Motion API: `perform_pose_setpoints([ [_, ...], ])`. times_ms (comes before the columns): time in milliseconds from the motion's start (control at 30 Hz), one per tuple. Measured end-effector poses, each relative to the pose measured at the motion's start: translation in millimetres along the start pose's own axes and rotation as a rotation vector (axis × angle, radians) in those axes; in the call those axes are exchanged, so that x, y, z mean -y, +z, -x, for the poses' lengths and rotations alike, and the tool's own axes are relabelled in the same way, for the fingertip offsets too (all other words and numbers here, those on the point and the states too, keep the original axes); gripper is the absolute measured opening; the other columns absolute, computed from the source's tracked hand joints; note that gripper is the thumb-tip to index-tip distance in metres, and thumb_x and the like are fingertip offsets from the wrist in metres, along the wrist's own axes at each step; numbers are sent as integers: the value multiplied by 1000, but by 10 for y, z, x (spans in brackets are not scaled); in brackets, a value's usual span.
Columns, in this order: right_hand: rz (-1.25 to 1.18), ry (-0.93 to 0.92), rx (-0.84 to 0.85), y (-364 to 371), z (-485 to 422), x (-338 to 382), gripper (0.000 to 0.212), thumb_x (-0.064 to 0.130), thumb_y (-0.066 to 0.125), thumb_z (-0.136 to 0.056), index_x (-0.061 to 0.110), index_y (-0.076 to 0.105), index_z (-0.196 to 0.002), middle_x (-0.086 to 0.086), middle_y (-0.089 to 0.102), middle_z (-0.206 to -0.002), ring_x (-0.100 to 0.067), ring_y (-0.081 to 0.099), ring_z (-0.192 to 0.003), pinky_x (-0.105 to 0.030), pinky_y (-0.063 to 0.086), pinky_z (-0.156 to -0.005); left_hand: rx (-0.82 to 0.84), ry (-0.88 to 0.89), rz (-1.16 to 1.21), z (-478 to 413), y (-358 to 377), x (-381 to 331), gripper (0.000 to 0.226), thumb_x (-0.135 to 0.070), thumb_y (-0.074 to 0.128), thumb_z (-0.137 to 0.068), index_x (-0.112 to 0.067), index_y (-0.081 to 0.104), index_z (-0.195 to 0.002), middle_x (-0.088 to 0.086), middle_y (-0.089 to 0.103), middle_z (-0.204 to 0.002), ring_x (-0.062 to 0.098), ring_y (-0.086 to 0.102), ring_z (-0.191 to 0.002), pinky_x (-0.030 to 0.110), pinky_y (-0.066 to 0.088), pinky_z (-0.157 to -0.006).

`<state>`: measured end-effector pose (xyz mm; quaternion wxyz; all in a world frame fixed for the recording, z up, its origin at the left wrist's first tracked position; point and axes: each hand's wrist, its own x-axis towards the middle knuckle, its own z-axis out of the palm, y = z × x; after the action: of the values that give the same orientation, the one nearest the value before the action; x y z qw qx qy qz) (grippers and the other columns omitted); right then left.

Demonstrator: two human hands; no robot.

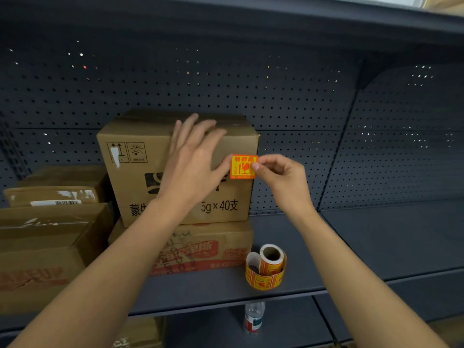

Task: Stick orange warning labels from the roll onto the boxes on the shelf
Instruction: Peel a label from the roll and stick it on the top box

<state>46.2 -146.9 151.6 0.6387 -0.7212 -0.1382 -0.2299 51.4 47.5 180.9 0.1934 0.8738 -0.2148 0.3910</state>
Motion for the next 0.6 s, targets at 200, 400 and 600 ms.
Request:
perform_pose_setpoints([
  [200, -19, -11, 11, 35, -188, 45, 4, 3, 68, -91, 6, 68, -90, -2, 66, -81, 2, 60, -69, -11, 49, -66, 8, -28, -111, -108, 123, 20, 55, -52, 55, -95, -18, 57, -139, 5, 57, -143, 25, 44, -139, 51, 10, -124],
  [400, 25, -4, 10, 18, -255, 36, 2, 3, 66, -93, 2, 66, -94, -1, 64, -78, 8, 57, -61, -8, 45, -60, -67, -62, -77, -146, 210, 63, 51, -57, 59, -91, -24, 63, -129, 0, 64, -131, 23, 52, -126, 44, 27, -111],
  [600, 44, -15, 1, 25, -285, 41, 4, 3, 66, -93, 0, 66, -95, 1, 63, -75, 8, 56, -58, -8, 45, -59, -146, -76, -52, -158, 300, 69, 49, -56, 64, -86, -23, 66, -122, 0, 66, -122, 25, 54, -120, 42, 30, -102],
])
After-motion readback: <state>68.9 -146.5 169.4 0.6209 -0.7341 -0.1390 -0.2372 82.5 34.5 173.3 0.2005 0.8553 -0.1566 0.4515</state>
